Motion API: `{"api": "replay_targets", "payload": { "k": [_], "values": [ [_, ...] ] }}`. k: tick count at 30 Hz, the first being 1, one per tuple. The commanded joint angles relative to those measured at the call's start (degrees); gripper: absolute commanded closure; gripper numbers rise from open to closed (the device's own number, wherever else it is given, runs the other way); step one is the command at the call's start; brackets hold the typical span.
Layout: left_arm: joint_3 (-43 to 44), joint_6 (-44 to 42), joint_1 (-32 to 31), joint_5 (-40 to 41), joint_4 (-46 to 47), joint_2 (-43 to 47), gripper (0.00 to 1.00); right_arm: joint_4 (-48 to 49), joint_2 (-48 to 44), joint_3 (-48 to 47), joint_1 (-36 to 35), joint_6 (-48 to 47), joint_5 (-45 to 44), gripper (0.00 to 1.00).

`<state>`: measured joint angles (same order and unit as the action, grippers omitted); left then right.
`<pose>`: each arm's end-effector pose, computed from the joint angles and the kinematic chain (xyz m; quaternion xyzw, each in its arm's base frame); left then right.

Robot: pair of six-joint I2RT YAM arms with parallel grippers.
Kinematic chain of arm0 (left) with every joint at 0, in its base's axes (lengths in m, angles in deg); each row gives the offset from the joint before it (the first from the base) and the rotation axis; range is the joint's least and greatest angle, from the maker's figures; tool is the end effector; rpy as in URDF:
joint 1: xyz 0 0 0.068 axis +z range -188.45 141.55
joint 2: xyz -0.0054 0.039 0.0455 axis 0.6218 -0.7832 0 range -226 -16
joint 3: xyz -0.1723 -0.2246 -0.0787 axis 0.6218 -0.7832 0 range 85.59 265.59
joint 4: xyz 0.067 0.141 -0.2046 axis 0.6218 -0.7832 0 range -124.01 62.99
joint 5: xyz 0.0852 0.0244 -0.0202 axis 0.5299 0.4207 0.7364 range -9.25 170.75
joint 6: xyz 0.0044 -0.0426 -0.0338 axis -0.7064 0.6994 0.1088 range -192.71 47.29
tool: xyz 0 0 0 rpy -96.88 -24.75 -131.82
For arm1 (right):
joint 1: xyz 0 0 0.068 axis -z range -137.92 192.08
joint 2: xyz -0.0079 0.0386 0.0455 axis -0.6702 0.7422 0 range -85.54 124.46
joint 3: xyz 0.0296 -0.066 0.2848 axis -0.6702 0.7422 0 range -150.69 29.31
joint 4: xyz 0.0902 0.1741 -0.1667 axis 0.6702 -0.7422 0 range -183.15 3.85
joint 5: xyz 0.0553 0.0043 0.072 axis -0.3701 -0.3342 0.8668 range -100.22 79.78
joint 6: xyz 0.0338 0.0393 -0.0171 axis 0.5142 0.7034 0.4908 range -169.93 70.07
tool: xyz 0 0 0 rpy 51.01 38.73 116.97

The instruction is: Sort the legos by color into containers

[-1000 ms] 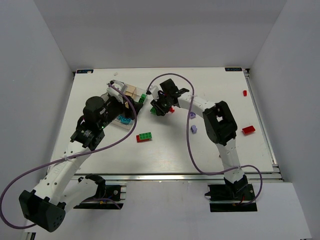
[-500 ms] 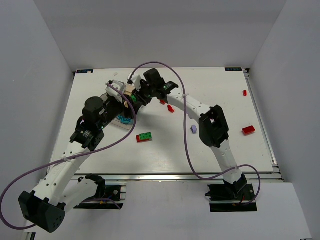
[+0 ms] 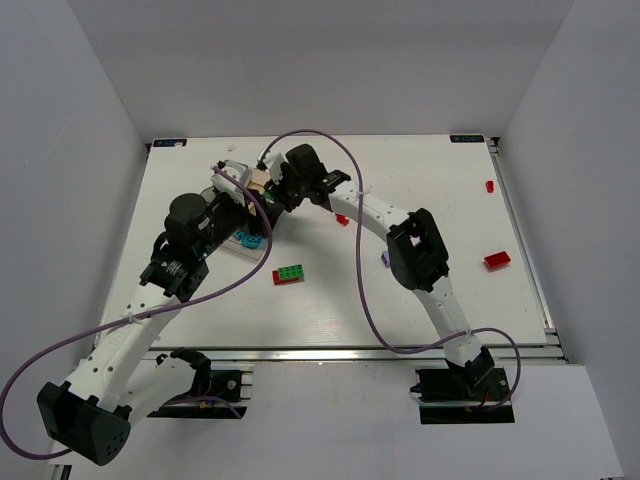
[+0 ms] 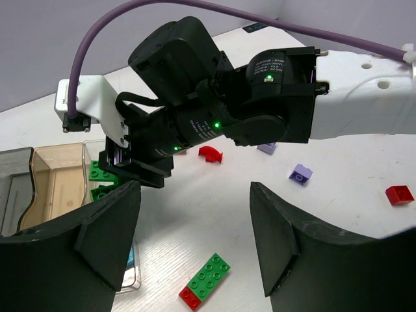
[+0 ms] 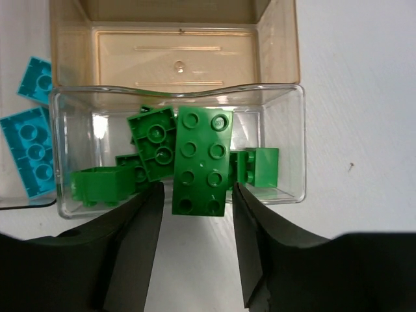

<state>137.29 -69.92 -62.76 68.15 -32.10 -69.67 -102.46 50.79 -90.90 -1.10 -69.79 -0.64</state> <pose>0.1810 -0.0905 0.3819 0.2105 0.7181 -0.2341 0.6207 0.4095 0.3927 0.2426 -0.4909 0.7235 0.1687 0.4551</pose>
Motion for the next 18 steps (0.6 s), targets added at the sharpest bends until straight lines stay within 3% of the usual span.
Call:
{"api": "replay_targets", "payload": {
  "k": [1, 3, 10, 13, 14, 17, 18],
  "values": [
    [-0.4, -0.2, 0.3, 0.4, 0.7, 1.1, 0.23, 4.3, 0.5, -1.6, 0.2, 0.3, -1.7, 0.47],
    [-0.4, -0.3, 0.3, 0.6, 0.7, 1.1, 0.23, 4.6, 0.7, -1.4, 0.1, 0.6, -1.7, 0.35],
    [-0.4, -0.3, 0.3, -0.1, 0.9, 1.1, 0.24, 4.1, -2.3, -0.6, 0.6, 2.1, -1.5, 0.33],
    [-0.6, -0.7, 0.3, -3.1, 1.3, 1.2, 0.41, 4.0, -9.9, 4.0, 1.6, 4.0, 2.4, 0.39],
    [-0.6, -0.7, 0.3, -4.7, 1.7, 1.1, 0.59, 4.8, -12.5, 10.1, 3.0, 3.9, 5.0, 0.42],
    [-0.8, -1.0, 0.3, -10.2, 2.5, 0.5, 0.89, 3.8, -24.2, 24.0, 4.7, -3.8, 20.6, 0.48],
    [-0.9, -1.1, 0.3, -11.2, 2.8, 0.5, 0.93, 2.1, -26.6, 27.0, 5.5, -7.4, 30.3, 0.48]
  ]
}}
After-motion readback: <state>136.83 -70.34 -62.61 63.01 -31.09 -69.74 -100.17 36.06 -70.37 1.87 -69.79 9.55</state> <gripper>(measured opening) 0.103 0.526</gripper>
